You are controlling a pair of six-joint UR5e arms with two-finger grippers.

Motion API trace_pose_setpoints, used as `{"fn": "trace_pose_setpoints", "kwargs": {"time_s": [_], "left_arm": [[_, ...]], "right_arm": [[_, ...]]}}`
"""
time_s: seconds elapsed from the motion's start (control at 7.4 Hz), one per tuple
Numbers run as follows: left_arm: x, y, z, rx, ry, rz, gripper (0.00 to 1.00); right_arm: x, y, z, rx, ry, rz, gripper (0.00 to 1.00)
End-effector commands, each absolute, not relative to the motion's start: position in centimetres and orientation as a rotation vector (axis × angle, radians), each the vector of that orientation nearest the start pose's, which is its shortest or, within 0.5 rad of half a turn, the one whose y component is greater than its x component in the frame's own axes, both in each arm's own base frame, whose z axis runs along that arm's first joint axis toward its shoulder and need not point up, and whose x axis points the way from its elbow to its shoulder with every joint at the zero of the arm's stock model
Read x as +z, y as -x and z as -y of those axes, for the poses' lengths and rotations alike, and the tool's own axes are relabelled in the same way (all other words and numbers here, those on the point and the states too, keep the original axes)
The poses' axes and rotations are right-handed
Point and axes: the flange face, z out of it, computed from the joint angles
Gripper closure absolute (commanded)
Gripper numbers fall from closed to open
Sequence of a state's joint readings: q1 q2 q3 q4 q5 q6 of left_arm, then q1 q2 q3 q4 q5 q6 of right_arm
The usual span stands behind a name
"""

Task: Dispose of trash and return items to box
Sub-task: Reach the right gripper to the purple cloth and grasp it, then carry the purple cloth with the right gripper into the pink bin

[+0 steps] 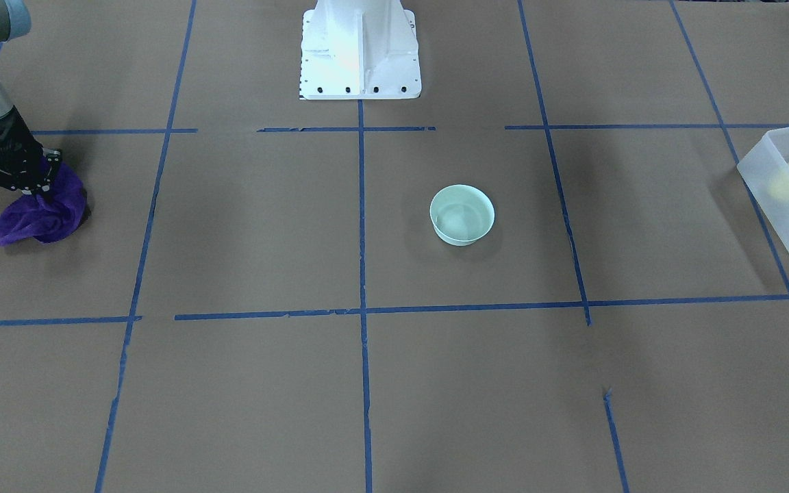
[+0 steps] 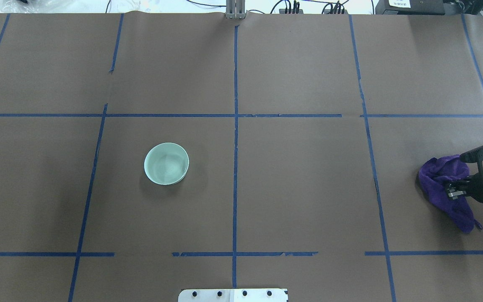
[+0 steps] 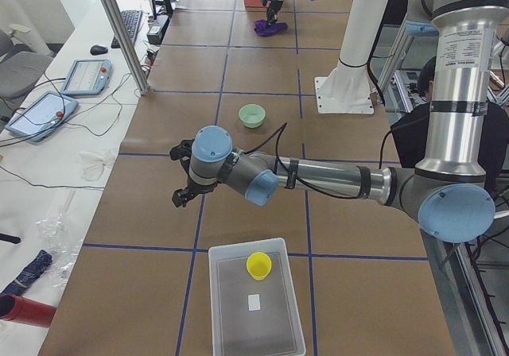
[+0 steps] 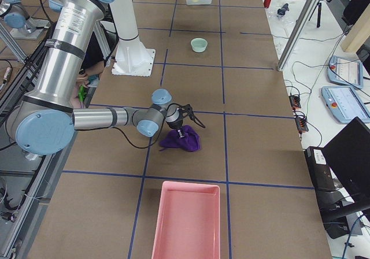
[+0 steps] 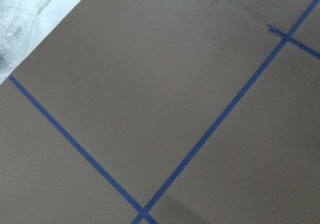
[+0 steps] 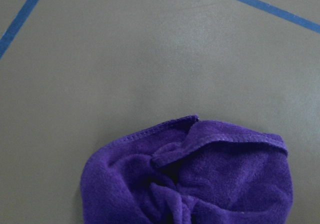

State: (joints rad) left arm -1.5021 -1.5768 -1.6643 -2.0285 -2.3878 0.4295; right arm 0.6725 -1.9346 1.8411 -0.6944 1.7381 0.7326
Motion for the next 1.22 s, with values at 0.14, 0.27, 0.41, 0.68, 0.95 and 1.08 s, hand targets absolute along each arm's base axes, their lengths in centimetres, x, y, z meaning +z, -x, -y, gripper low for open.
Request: {"fn": "trace_pose_setpoints", "kwargs": {"time_s": [0.14, 0.27, 0.41, 0.68, 0.95, 1.08], "left_arm": [[55.0, 2.6, 51.6, 0.675, -0.673, -0.704, 0.0], [54.7, 2.6, 51.6, 0.664, -0.674, -0.707, 0.0], [54.2, 2.6, 51.6, 0.646, -0.674, -0.712, 0.0], [53.9, 2.5, 51.8, 0.632, -0.673, -0.717, 0.0], [53.1, 2.4, 52.0, 0.601, -0.67, -0.725, 0.0], [52.7, 2.4, 52.0, 0.567, -0.664, -0.735, 0.0]], "right_arm": [[58.6, 12.9, 36.3, -0.279, -0.416, 0.752, 1.0], [57.9, 7.1, 37.3, -0.309, -0.42, 0.767, 1.0], [57.7, 1.5, 37.8, -0.347, -0.427, 0.769, 1.0], [57.1, -7.9, 41.4, -0.455, -0.423, 0.714, 1.0], [57.4, -18.3, 46.3, -0.585, -0.389, 0.67, 1.0], [63.3, -19.5, 46.2, -0.591, -0.342, 0.704, 1.0]]}}
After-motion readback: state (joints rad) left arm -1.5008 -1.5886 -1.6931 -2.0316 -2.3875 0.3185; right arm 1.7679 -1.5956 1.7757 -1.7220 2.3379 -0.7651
